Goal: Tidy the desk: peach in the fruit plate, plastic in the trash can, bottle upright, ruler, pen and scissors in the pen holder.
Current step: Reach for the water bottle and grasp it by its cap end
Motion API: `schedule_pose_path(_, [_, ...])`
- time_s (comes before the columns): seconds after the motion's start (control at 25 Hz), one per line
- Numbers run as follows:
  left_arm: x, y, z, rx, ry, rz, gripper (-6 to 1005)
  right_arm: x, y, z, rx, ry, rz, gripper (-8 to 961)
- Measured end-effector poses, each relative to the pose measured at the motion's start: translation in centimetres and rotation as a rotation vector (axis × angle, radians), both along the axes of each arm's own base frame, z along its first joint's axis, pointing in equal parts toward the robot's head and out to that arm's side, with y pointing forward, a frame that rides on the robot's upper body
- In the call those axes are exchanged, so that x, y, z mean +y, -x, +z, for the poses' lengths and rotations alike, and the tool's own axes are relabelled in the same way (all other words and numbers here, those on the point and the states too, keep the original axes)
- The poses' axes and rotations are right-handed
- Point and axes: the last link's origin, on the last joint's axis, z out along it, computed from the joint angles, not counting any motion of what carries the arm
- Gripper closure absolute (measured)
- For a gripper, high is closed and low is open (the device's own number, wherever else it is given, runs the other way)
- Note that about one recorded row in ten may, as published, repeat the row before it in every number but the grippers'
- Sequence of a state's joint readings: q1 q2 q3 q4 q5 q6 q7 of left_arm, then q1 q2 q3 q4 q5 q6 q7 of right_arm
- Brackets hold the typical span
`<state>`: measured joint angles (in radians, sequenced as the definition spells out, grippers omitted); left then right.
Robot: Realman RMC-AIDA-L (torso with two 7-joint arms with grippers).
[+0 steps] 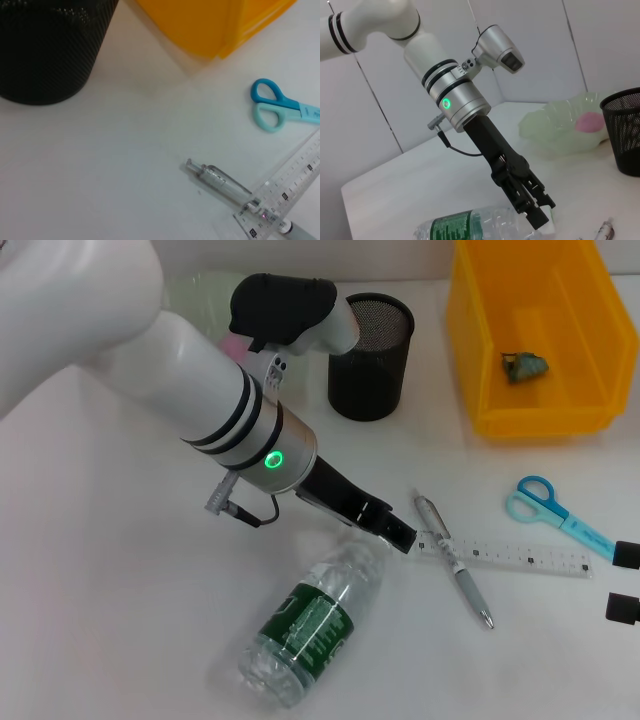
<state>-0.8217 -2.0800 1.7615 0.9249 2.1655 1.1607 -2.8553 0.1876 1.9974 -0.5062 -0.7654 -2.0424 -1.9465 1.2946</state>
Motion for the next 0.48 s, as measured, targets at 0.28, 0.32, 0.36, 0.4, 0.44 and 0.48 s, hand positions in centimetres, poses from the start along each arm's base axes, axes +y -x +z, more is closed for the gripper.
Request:
schedule_pose_path(0.28, [-0.29, 0.40, -0.28, 0.010, 0.002, -0.005, 181, 0.08, 0.05, -0.01, 0.000, 0.001, 0.002, 278])
schedule_pose_path(0.32, [-0.31, 0.42, -0.31, 0.011, 0.003, -0.006, 181, 0.09, 0.05, -0.01, 0.000, 0.001, 0.003, 278])
schedule_pose_path(0.36, [-0.34, 0.45, -0.34, 0.013, 0.003, -0.008, 181, 0.10, 0.06, -0.01, 0.000, 0.001, 0.003, 279])
schedule_pose_path(0.4, [-0.34, 0.45, -0.34, 0.013, 0.003, -0.008, 182, 0.11, 0.07, -0.01, 0.000, 0.001, 0.003, 279])
schedule_pose_path(0.44, [-0.32, 0.47, -0.35, 0.014, 0.002, -0.008, 182, 0.12, 0.07, -0.01, 0.000, 0.001, 0.004, 279])
schedule_pose_path(0.48, [-0.32, 0.50, -0.36, 0.014, 0.000, -0.009, 183, 0.13, 0.07, -0.01, 0.000, 0.001, 0.004, 279])
